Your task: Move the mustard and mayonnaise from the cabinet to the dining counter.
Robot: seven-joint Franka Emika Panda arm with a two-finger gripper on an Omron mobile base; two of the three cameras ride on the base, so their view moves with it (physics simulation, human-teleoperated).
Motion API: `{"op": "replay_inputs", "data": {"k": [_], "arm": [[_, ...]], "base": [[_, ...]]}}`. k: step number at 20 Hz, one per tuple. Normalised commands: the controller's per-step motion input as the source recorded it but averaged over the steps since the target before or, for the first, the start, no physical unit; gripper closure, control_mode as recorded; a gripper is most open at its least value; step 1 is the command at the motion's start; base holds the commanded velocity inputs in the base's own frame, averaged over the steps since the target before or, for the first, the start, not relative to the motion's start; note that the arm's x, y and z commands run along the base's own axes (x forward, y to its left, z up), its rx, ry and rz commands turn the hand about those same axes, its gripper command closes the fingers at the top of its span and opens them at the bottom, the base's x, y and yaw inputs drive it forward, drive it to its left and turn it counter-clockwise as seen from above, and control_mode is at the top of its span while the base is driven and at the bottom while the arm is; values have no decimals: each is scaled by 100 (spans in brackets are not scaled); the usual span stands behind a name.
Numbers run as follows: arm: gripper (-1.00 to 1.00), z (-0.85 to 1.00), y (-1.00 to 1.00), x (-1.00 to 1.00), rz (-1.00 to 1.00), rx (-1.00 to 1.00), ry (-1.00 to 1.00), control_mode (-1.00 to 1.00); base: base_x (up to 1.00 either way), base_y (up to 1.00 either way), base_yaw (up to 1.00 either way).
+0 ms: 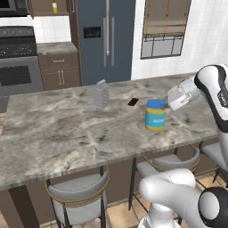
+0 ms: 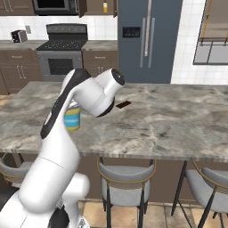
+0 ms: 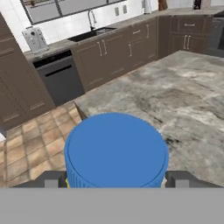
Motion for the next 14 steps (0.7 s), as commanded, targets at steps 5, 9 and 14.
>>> {"op": "replay_inputs", "data": {"k": [5, 9, 14], "arm": [[100, -40, 7, 60, 3, 0, 0, -100], [100, -34, 9, 57, 0, 0, -1, -100], [100, -29, 16, 46, 0, 0, -15, -100]], "base": [[0, 0, 0], [0, 0, 0], [0, 0, 0]]}}
